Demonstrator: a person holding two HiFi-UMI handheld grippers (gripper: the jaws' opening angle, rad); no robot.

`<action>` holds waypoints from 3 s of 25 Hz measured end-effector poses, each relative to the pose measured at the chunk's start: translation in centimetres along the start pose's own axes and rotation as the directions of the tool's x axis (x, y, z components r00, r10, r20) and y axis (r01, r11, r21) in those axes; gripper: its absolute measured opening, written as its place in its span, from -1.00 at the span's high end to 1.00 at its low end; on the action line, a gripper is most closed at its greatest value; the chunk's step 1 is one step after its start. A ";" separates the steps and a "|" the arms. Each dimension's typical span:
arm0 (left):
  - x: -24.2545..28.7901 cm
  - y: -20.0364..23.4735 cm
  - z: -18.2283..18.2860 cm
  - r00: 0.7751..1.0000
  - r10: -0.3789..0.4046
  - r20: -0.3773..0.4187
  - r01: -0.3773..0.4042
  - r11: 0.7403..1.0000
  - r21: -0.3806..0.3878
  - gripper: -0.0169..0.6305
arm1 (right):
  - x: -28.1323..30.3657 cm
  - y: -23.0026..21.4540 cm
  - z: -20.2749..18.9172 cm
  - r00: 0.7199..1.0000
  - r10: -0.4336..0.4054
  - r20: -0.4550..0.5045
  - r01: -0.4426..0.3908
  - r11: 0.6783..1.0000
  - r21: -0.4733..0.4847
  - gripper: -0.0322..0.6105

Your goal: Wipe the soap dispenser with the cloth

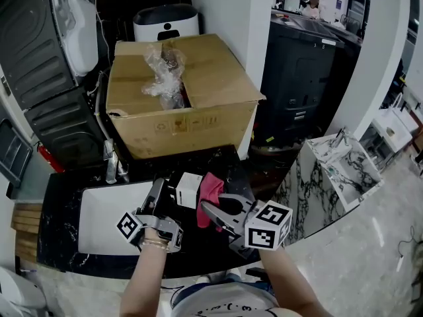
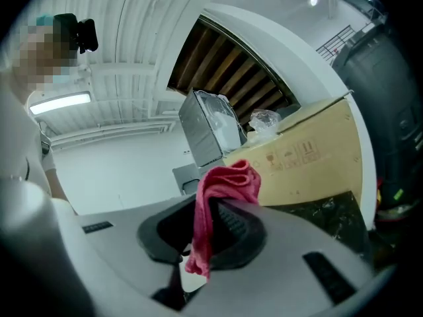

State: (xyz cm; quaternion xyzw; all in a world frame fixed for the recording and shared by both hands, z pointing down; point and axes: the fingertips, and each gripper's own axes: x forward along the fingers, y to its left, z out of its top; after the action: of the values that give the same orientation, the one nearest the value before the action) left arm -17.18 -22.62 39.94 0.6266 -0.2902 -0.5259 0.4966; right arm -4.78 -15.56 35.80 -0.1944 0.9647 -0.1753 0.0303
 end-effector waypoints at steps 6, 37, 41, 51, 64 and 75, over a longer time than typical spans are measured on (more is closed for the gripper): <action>-0.1 -1.4 -0.3 0.999 -0.049 0.002 0.049 0.998 -0.028 0.64 | -1.3 -4.5 -0.8 0.987 -0.161 -0.021 0.161 0.987 0.007 0.75; 3.2 0.5 2.0 0.992 0.126 -0.019 -0.110 0.923 0.369 0.63 | -3.3 -5.8 -3.7 0.973 -0.210 -0.091 0.213 0.977 0.023 0.75; 5.9 2.8 0.3 0.950 0.307 -0.055 -0.185 0.695 0.694 0.63 | -6.4 -8.6 -3.5 0.950 -0.307 -0.055 0.312 0.944 0.105 0.75; 12.9 10.0 -4.8 0.872 0.473 -0.125 0.014 0.231 0.973 0.64 | -9.6 -11.5 -5.3 0.928 -0.355 -0.112 0.370 0.911 0.181 0.75; 14.0 12.3 -7.5 0.830 0.531 -0.169 0.138 0.097 0.986 0.08 | -10.0 -14.2 -4.8 0.955 -0.283 -0.084 0.295 0.928 0.227 0.74; 3.3 5.5 -4.6 0.895 0.437 0.095 -0.118 0.027 0.993 -0.01 | -9.8 -15.5 -3.0 0.967 -0.249 -0.048 0.253 0.960 0.118 0.75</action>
State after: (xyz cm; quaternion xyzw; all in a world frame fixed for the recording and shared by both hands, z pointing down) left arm -11.07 -25.99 43.57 0.7808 -0.6209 -0.0054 0.0693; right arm 9.49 -24.15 43.94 -0.3098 0.9200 -0.2400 0.0040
